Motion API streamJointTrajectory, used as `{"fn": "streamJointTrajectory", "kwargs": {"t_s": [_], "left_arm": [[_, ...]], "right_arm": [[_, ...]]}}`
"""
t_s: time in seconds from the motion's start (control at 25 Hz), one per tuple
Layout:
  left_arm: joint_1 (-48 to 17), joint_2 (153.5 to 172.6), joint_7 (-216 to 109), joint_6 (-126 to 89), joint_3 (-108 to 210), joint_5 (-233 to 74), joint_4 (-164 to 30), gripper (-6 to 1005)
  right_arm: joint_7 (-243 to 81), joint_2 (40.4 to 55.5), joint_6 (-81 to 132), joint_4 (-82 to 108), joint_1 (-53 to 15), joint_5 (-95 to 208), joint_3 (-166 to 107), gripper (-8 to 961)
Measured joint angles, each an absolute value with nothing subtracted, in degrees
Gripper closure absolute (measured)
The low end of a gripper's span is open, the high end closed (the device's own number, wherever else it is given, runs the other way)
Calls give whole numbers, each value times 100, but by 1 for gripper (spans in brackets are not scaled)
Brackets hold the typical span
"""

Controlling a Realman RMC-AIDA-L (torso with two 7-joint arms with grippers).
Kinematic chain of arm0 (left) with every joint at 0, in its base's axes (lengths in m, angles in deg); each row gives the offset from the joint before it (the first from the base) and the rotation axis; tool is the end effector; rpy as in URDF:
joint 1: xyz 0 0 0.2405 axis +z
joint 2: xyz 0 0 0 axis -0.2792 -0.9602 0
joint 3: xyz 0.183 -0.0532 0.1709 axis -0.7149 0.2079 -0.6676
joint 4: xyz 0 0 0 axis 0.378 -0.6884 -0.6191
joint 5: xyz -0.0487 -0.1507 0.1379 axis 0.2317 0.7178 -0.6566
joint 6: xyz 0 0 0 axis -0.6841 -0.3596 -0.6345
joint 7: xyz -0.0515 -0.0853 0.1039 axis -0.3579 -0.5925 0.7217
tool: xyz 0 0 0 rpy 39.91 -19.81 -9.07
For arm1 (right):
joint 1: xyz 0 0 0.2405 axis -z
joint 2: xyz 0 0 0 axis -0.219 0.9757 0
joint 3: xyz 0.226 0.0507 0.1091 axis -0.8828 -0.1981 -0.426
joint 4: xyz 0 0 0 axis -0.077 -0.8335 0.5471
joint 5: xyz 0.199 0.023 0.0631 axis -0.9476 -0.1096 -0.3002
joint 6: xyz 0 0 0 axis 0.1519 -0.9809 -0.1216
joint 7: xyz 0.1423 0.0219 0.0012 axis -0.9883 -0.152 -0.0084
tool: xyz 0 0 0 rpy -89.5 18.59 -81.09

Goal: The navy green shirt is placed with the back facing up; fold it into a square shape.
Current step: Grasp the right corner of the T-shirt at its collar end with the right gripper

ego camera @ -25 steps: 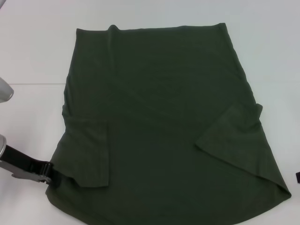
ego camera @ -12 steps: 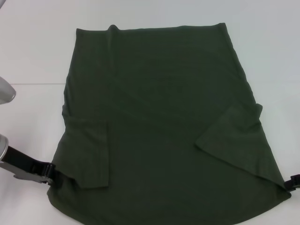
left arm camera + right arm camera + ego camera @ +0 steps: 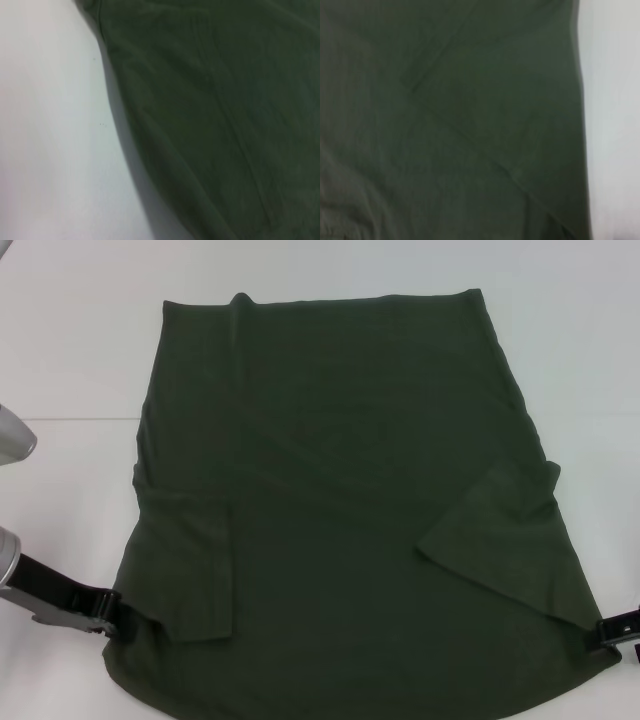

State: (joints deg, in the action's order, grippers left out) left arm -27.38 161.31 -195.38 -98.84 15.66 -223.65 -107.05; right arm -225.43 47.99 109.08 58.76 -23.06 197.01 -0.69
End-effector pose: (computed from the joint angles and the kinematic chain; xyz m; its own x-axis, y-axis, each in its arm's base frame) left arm -0.2833 0.3724 0.0394 0.2857 0.9580 0.0253 0.9135 -0.2643 -0.3092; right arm 0.3188 0.3414 0.0697 0.1106 -0.9837 -0.1421 -0.9556 -0.0660 -0.2871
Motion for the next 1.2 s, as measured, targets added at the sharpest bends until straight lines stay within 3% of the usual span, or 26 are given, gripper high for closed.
{"fn": "streamJointTrajectory", "kwargs": {"t_s": [0.28,0.48,0.8,1.2], "left_arm": [[-2745,16132,-19541,-9885,1565,-22365,-10706,961],[-2747,16132,-19548,-9884,1546,-22365,-10705,961],[-2777,16141,-19554,-9884,1528,-22365,-10691,961],[-2819,16141,-19580,-9884,1507,-22365,-10688,961]], "right_arm": [[-22531,4855,10863,5870,-2356,19719,5,13],[-22521,4863,10841,5871,-2364,19733,56,123],[-22613,4824,10767,5925,-2356,19838,313,118],[-22609,4903,10637,5927,-2431,19993,331,118]]}}
